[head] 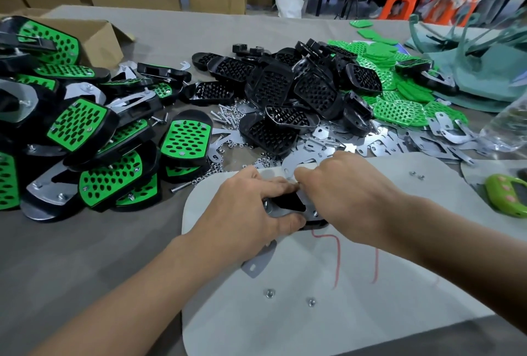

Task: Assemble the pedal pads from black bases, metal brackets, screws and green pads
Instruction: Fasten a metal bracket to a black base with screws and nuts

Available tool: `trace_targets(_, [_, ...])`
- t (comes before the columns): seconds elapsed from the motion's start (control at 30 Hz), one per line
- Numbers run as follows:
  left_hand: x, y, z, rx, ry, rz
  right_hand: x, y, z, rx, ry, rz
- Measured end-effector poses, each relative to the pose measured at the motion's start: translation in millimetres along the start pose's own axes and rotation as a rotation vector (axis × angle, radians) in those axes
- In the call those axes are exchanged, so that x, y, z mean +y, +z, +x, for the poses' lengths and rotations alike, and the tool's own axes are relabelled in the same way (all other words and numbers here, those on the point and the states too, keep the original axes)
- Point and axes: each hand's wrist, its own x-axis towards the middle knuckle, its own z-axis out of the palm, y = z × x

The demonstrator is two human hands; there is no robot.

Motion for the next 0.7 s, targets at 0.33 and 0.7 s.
trace_targets(0.33, [0.9,-1.6,-0.5,-0.016,-0.028,-0.015,3.3,-0.3,0.8,-0.035,-0.032,-0.027])
trace_targets(0.7, [2.7,-1.8,-0.7,-0.010,-0.005,-0.017,-2.0,0.9,-0.5,-0.034,-0.037,-0.009])
